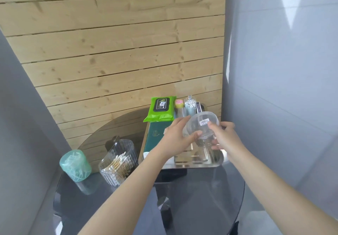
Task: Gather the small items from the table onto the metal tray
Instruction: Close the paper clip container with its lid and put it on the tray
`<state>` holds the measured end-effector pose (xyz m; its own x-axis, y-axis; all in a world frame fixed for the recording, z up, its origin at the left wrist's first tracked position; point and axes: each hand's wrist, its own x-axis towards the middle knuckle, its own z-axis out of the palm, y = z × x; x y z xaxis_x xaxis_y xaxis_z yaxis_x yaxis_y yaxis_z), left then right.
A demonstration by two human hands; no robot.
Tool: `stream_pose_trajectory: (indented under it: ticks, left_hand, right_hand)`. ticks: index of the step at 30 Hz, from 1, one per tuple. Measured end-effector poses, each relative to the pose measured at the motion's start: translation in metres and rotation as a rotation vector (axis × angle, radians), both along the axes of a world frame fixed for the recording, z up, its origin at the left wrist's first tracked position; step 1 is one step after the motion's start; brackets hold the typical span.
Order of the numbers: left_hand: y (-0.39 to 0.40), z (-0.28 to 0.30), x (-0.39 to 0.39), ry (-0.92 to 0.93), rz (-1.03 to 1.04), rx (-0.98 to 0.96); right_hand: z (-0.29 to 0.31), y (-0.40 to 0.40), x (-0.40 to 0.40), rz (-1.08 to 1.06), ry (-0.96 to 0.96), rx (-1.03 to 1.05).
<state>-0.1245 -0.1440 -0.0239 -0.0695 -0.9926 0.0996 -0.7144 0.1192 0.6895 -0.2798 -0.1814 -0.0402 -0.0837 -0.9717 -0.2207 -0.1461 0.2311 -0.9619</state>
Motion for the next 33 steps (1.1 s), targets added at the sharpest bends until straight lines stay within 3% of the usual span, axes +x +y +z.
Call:
stream_pose_trajectory:
  ticks: [4,9,18,24,30,33]
  left_hand:
    - [-0.039,-0.015,-0.004,-0.214,-0.034,0.055]
    - [-0.060,-0.023,0.005,-0.487,0.024,0.146]
    - [-0.066,-0.011,0.008,-0.162,0.098,0.244]
    - [-0.067,-0.004,0.004,-0.242,0.055,0.359]
    - [-0.063,0.000,0.003,-0.090,0.095,0.345]
    - [-0.061,0.003,0.005,-0.043,0.108,0.355]
  right_hand:
    - [-0.015,-0.027,0.011,-0.071,-0.028,-0.011]
    - [-0.017,-0.049,0.023,-0.036,0.254,-0.158]
    - [-0.026,-0.066,0.043,0.034,0.449,-0.337]
    - [-0.029,-0.065,0.041,0.083,0.581,-0.392]
    - [-0.038,-0.075,0.037,0.149,0.493,-0.434]
    - [-0.039,-0.076,0.034,0.193,0.557,-0.431]
